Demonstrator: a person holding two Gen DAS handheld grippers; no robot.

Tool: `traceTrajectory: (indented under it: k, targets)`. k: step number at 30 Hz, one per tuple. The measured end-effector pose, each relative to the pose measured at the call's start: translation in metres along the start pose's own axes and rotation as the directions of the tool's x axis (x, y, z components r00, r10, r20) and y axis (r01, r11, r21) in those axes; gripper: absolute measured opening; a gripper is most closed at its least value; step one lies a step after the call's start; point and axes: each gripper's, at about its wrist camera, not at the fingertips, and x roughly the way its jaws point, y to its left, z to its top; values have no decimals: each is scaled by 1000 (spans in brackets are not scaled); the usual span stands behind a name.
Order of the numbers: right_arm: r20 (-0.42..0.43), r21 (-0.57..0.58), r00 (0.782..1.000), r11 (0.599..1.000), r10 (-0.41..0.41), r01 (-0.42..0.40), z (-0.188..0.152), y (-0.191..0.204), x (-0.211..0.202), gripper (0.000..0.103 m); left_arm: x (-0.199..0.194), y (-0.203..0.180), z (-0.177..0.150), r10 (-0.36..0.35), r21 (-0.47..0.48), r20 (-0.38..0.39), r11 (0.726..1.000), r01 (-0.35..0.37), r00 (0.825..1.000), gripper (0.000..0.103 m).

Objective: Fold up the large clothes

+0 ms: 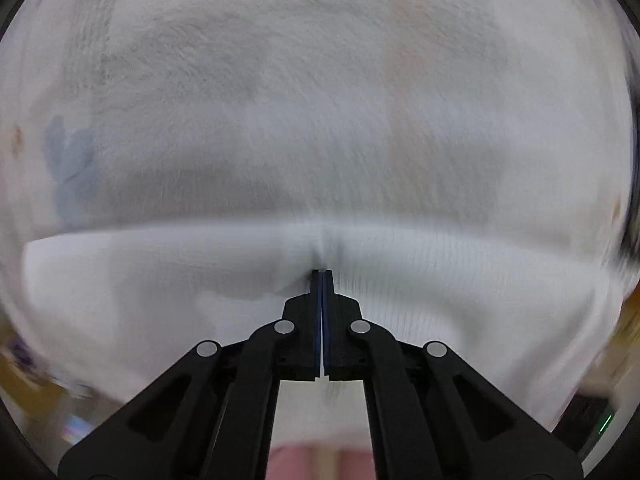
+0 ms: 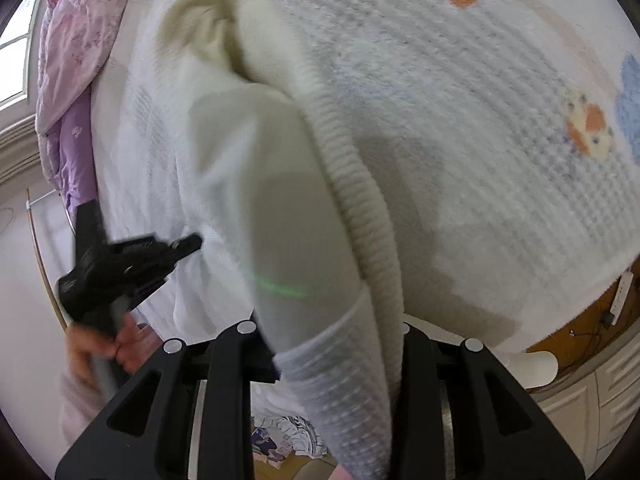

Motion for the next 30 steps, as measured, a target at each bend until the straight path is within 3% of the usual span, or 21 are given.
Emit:
traceTrajectory:
  k: [2, 4, 6, 7, 9, 10, 12, 14, 16, 18, 22, 25, 26, 28, 30]
  targets:
    - [-9, -8, 1000, 1000, 5, -5, 0, 0, -2, 28, 21, -6, -17, 47, 38, -31, 998, -46, 998, 0]
    - [-9, -29, 1000, 999, -20, 20, 1, -1, 1, 28, 42, -1, -15, 44, -30, -10, 999, -45, 999, 3]
    - [-17, -38, 999, 999, -39, 39, 2, 6, 9, 28, 41, -10, -7, 103, -68, -55, 992, -107, 993, 1]
    - [-14, -47, 999, 998, -42, 41, 2, 6, 8, 28, 38, -22, -8, 163, -9, -61, 986, -164, 985, 0]
    - [-29, -38, 999, 998, -44, 43, 3, 7, 7, 28, 34, -32, -23, 206, 81, -53, 976, -202, 977, 0]
    - [-41, -33, 999, 999, -36, 34, 5, 7, 6, 28, 37, -27, -35, 187, 68, -77, 981, -182, 979, 0]
    - [-48, -53, 998, 998, -33, 30, 9, 9, 7, 28, 41, -8, -44, 92, -42, -32, 995, -94, 995, 0]
    - [-47, -81, 997, 995, -59, 55, 17, 7, 13, 29, 50, -4, -34, 69, -74, -27, 995, -71, 997, 2]
    - [-57, -66, 996, 996, -65, 61, 24, 2, 19, 29, 53, -6, -19, 78, -77, -124, 993, -88, 989, 1]
    - [-68, -52, 996, 997, -51, 48, 27, 2, 16, 29, 51, 4, -15, 18, -152, -160, 987, -43, 987, 1]
    - [-77, -141, 995, 989, -63, 52, 29, 8, 8, 29, 38, 2, -64, -7, -107, -58, 994, 1, 998, 0]
    - [-79, -184, 993, 980, -91, 75, 33, 2, 16, 30, 52, 12, -73, -45, -204, 48, 978, 53, 998, 4]
    - [-79, -187, 993, 980, -86, 70, 35, 0, 19, 31, 55, 13, -66, -51, -237, 16, 970, 53, 999, 3]
    - [-69, -190, 994, 979, -88, 73, 38, -5, 22, 31, 53, 4, -61, -16, -180, -35, 984, 10, 999, 3]
    - [-68, -167, 994, 984, -80, 67, 37, -5, 20, 31, 44, -10, -84, 29, -72, 1, 997, -29, 1000, 2]
